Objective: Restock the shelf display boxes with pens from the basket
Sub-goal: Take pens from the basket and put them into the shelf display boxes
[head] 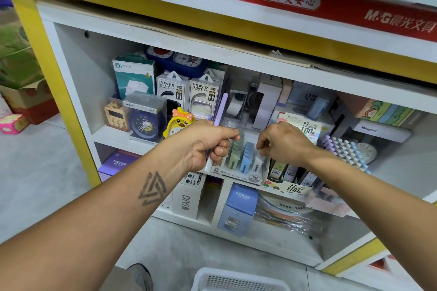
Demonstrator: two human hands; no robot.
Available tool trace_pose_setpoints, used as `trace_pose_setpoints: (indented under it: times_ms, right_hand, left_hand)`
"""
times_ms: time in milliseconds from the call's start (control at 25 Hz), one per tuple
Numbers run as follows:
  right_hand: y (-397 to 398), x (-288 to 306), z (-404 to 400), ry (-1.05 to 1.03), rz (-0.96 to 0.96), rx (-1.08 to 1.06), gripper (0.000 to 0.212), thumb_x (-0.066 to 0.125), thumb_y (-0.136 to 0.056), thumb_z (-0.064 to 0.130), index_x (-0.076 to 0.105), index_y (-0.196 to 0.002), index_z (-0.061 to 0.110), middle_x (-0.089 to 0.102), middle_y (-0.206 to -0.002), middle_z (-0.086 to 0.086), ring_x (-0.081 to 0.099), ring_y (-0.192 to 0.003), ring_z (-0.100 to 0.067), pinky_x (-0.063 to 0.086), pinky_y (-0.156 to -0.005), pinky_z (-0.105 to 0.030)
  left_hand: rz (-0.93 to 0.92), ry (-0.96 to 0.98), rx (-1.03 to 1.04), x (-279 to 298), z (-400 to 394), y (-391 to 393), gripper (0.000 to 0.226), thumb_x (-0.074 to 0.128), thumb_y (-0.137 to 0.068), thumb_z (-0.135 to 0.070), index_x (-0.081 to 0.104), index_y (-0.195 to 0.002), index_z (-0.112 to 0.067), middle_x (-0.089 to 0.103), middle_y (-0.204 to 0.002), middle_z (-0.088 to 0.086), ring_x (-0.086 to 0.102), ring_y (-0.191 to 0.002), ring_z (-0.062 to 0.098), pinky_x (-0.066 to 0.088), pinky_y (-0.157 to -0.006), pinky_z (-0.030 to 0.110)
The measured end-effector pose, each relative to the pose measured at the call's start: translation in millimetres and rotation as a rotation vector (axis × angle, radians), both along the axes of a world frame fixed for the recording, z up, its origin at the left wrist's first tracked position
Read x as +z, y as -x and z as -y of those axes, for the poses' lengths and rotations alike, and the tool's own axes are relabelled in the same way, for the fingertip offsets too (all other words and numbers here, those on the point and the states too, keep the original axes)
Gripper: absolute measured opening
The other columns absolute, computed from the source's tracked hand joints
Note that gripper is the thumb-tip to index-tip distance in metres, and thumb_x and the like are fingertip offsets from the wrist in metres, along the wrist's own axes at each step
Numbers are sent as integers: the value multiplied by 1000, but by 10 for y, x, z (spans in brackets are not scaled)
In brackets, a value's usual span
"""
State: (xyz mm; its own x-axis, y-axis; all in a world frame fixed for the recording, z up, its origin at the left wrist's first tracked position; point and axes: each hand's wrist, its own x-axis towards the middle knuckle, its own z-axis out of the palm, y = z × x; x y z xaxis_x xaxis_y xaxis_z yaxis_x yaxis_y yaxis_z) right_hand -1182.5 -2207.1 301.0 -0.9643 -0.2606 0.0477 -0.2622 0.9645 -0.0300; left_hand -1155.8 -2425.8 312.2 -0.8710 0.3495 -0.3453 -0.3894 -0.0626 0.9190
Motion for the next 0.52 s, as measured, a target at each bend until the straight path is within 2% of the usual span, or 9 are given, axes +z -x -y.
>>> trace_pose_setpoints:
  times_ms: [280,400,520]
  right_hand:
    - [28,-26,6,-10,-73,-17,9,76,-87,23,77,-95,23,74,-93,9,64,-90,-13,44,-80,-23]
    - [15,-19,5,-14,-71,-11,8,77,-86,23,77,-94,22,73,-92,9,64,-88,-13,44,-79,-23]
    - [19,14,2,-3,1,-7,9,77,-85,18,77,-92,23,67,-81,15,63,-84,-9,44,-75,-22]
  left_hand:
    - [1,-2,-4,-6,-4,11,18,61,-96,-17,64,-83,-6,36,-46,-5,29,-35,5,20,-35,14]
    - [-7,1,-2,-14,-8,13,19,62,-96,-18,64,-81,-7,36,-45,-6,29,-35,5,20,-35,15]
    - [-8,-2,-2,-19,-7,17,18,62,-96,-18,64,-82,-6,36,-45,-5,29,-35,5,20,-35,15]
